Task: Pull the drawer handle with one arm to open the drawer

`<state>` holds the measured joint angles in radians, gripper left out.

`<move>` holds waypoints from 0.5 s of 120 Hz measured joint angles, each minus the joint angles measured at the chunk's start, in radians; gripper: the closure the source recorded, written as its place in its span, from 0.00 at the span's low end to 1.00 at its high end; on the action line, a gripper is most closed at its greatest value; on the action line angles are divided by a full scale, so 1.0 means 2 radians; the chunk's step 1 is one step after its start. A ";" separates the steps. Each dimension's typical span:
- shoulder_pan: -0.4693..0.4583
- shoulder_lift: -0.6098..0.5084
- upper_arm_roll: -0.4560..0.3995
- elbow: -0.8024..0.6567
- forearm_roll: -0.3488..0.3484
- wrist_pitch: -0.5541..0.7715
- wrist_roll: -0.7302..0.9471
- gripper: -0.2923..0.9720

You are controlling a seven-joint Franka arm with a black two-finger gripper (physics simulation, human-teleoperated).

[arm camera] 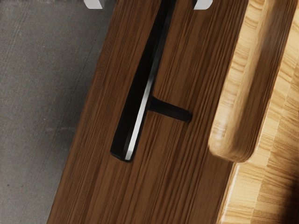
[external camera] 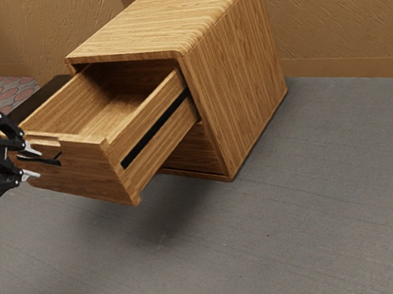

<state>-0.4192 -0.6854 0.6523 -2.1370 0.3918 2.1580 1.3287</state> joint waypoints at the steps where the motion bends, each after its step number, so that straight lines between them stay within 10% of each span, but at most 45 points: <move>1: 0.001 -0.001 -0.001 -0.001 0.000 0.000 0.000 0.63; 60: 0.025 -0.016 -0.019 -0.015 0.000 -0.002 -0.004 0.55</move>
<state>-0.3685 -0.7181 0.6139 -2.1664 0.3908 2.1543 1.3214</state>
